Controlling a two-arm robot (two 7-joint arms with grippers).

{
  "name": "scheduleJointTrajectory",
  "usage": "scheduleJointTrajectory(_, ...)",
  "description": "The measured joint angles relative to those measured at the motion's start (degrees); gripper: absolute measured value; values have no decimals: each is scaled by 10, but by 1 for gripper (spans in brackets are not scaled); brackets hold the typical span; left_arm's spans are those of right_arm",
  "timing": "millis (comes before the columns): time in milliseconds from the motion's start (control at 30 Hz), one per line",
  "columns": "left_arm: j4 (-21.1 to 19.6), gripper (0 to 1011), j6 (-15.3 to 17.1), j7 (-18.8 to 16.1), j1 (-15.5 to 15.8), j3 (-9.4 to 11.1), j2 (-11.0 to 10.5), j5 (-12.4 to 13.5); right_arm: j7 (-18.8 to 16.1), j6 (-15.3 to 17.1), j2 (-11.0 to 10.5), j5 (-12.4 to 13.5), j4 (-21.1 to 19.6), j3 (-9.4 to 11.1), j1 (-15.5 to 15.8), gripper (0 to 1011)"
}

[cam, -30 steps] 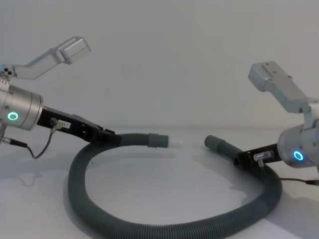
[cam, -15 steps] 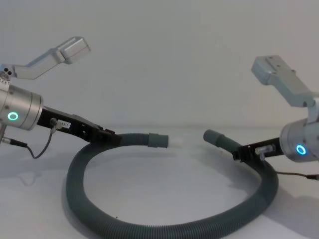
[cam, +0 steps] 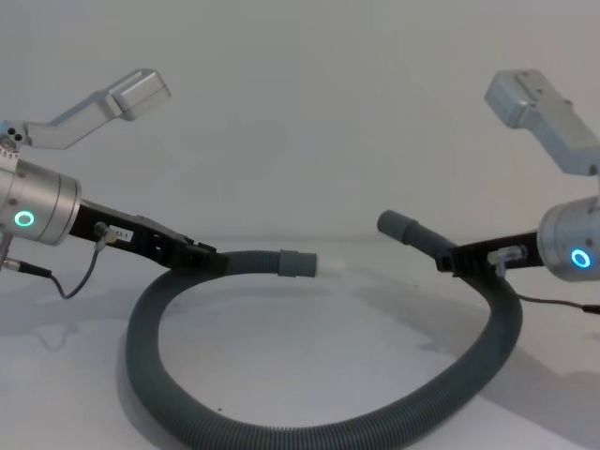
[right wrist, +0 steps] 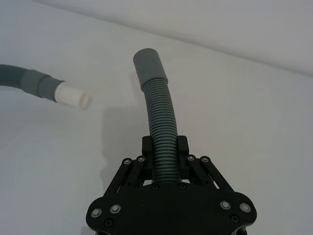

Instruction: Use both hands to pick up one end of the pipe from the table, align the ends, and insert them.

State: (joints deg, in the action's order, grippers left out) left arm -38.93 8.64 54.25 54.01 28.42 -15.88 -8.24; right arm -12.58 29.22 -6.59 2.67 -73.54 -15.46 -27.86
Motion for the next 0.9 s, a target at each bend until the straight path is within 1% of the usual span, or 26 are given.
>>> scheduleJointTrajectory(67,0,272,0,0,0,0,0,0,-4,-6,-3,0,-3,0,2,258)
scheduleJointTrajectory(167,0,272,-1,0,1,1,0,0,-17,-25,-15,-1,-12,-3,9,258)
scheduleJointTrajectory(200,0,272,-2,1,1,1,-1,-1,-17,-25,-15,-1,-12,-3,9,258)
scheduleJointTrajectory(267,2,272,-5,3,3,1,-1,-1,-27,-40,-25,-3,-18,-6,13,258)
scheduleJointTrajectory(333,4,272,-7,4,5,2,-2,-1,-33,-49,-31,-4,-21,-8,16,258)
scheduleJointTrajectory(500,11,272,-17,10,13,5,-3,-2,-49,-74,-47,-7,-26,-15,24,258)
scheduleJointTrajectory(567,15,272,-21,13,17,6,-3,-2,-58,-91,-56,-10,-27,-20,28,258)
scheduleJointTrajectory(600,17,272,-23,14,18,7,-4,-2,-58,-91,-56,-10,-27,-20,28,258)
scheduleJointTrajectory(733,23,272,-34,21,26,10,-5,-2,-71,-116,-71,-15,-29,-29,35,258)
scheduleJointTrajectory(900,28,272,-48,31,32,13,-6,-3,-80,-140,-83,-19,-30,-38,41,258)
